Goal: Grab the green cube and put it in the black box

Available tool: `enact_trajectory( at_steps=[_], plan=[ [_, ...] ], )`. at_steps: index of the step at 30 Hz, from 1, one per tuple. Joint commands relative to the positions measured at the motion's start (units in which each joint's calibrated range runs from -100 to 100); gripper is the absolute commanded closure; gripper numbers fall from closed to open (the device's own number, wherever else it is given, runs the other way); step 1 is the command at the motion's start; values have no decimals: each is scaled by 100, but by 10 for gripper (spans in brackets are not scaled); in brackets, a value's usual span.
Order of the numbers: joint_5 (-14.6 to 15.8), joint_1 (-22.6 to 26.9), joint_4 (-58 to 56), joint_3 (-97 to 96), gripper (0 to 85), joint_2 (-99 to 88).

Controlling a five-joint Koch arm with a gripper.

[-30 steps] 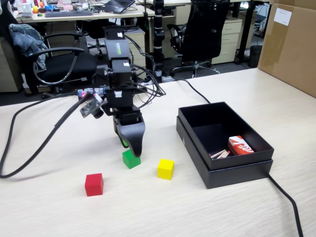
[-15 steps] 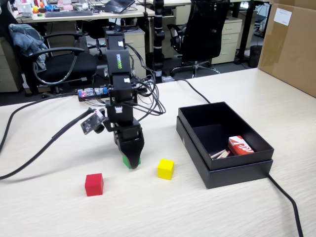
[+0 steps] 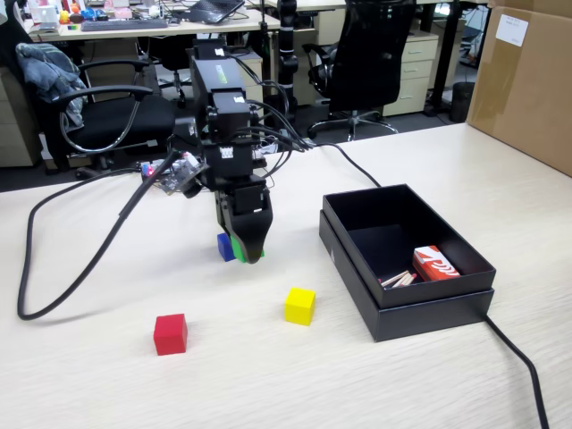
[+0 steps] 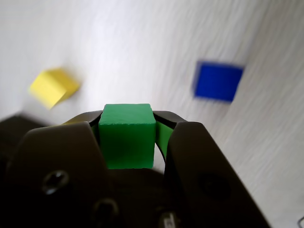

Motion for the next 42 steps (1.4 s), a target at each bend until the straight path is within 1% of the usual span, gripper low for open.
enact_trajectory(
  at_steps=[1, 5, 6, 9, 11, 13, 14, 17, 22, 23, 29, 38, 39, 40, 42],
  plan=[
    [190, 381, 18, 455, 847, -1469],
    [425, 825, 18, 537, 846, -1802],
    [454, 869, 18, 555, 846, -1814],
    [669, 1182, 18, 791, 846, -1653],
    [835, 1407, 18, 1226, 846, -1033],
    [913, 1499, 18, 1598, 846, -528],
    [1001, 1568, 18, 1888, 846, 22],
    [1114, 1617, 27, 2132, 846, 814],
    [1172, 1626, 130, 2169, 846, 1503],
    [1236, 1636, 139, 2268, 846, 1939],
    [1245, 1636, 148, 2350, 845, 2776],
    [1245, 1621, 243, 2151, 841, 3247],
    [1250, 1621, 269, 2105, 801, 3247],
    [1245, 1621, 269, 2060, 738, 3258],
    [1241, 1621, 269, 1996, 662, 3293]
  ],
)
